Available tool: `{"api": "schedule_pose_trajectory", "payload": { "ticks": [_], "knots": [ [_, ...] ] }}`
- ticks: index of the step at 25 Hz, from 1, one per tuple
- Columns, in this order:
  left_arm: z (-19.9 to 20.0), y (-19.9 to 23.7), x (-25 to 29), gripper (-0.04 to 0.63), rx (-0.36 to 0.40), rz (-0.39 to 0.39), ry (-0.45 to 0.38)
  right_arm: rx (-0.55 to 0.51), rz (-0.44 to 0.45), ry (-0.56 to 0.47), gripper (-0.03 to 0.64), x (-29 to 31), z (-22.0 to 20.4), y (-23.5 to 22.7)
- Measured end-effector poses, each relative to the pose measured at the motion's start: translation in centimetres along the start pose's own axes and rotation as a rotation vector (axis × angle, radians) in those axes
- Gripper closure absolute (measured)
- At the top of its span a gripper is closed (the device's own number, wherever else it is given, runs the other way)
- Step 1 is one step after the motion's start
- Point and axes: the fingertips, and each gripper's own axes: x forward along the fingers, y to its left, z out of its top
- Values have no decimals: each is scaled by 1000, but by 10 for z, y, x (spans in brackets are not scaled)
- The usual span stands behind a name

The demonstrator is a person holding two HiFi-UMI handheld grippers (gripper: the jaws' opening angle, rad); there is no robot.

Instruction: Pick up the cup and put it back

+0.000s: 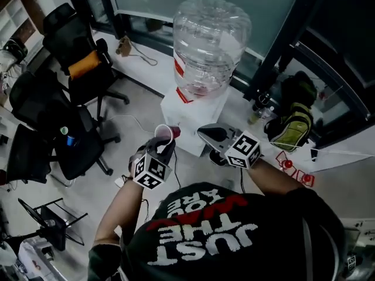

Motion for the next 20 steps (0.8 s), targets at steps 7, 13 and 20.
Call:
{"api": "schedule_pose_trajectory", "payload": {
  "ticks": [7, 13, 20],
  "knots": [
    [86, 49, -60, 572, 88, 103, -135, -85, -33, -63, 583, -24, 71, -13],
    [124, 66, -81, 572, 70, 123, -246, -83, -84, -94, 583, -36, 107, -32],
    [147, 70, -93, 572, 115, 140, -292, -103, -104, -121, 583, -46, 127, -31]
  ]
}}
